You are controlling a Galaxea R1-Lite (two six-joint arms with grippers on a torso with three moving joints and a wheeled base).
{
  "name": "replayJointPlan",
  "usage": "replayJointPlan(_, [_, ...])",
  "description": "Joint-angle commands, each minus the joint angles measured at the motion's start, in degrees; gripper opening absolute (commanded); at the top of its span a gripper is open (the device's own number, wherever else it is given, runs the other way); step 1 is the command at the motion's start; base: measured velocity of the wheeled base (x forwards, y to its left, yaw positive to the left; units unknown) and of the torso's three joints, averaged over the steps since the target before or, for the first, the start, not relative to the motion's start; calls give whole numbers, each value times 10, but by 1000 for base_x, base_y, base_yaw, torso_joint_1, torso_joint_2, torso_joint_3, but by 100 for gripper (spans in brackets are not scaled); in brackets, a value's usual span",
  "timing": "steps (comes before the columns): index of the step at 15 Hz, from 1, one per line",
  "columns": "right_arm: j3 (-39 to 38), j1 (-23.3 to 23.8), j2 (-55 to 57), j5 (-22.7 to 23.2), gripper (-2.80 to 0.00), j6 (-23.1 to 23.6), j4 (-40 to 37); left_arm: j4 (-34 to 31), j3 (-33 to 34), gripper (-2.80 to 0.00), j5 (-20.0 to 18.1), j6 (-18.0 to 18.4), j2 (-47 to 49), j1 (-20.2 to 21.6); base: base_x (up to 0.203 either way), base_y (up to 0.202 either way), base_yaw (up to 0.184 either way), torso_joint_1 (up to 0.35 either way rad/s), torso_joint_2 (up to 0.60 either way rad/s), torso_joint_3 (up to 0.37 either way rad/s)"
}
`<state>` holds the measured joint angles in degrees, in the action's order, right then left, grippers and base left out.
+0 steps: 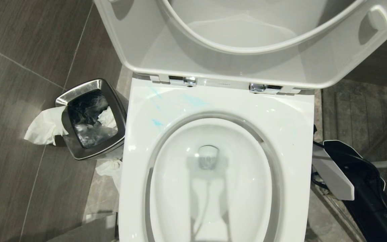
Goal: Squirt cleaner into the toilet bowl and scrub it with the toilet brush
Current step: Pour in the cleaning agent
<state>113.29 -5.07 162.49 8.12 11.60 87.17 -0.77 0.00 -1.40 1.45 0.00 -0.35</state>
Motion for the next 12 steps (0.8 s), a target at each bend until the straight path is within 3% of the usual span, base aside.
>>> replayJointPlan(1, [0, 0, 1, 0, -280, 1, 5, 0, 1, -280, 0, 0, 1, 0, 0, 0, 0, 0, 0, 0])
replayJointPlan(8, [-8, 15, -55, -4, -280, -2, 5, 0, 1, -280, 0, 0, 1, 0, 0, 0, 0, 0, 0, 0])
replayJointPlan(12, [-52, 31, -112, -5, -280, -3, 5, 0, 1, -280, 0, 0, 1, 0, 0, 0, 0, 0, 0, 0])
